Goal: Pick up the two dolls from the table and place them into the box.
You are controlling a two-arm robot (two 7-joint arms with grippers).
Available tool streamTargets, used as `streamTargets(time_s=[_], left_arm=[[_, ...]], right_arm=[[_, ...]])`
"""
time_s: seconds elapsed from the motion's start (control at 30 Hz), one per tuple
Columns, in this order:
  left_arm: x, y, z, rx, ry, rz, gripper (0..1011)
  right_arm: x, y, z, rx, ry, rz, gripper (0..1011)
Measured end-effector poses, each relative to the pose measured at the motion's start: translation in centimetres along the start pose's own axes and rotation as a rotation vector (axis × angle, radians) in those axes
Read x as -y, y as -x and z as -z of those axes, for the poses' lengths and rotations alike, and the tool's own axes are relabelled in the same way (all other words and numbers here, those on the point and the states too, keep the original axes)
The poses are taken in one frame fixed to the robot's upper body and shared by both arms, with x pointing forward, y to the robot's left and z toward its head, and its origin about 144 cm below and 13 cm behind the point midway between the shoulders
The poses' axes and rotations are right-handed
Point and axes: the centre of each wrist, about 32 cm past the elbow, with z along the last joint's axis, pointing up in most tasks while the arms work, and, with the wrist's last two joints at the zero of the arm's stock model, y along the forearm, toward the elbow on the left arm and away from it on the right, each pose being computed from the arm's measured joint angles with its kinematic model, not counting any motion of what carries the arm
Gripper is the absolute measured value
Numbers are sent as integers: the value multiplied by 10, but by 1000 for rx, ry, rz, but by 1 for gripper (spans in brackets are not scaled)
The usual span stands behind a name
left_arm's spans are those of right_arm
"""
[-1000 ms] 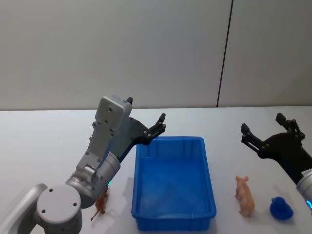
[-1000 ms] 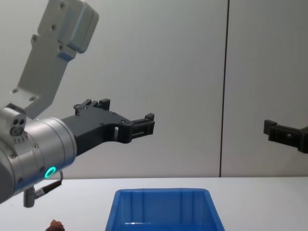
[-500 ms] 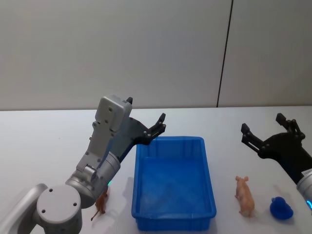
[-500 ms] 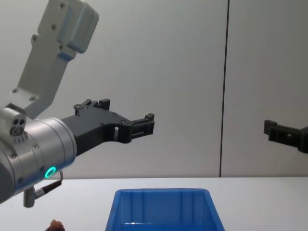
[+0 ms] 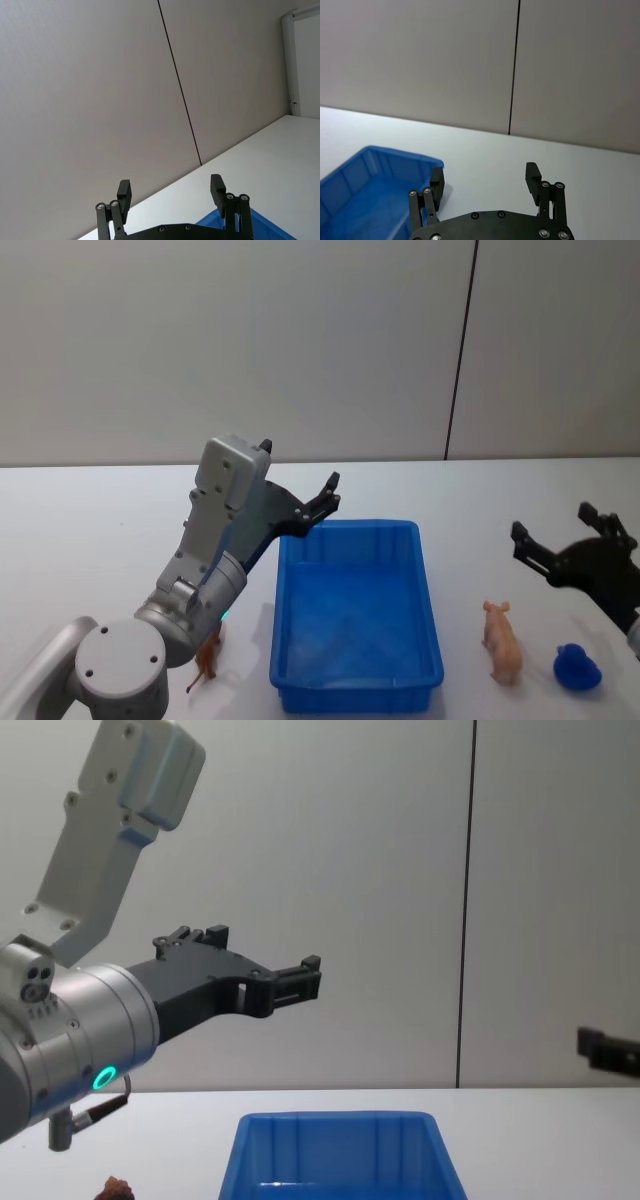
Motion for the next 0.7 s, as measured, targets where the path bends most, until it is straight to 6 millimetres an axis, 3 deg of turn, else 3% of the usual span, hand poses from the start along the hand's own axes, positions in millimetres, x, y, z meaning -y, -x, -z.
streamTargets(time_s=[0.7], left_arm=[[0,0,0,0,0,0,1001]], right_arm=[[23,-33,27,19,234,-30,1001]])
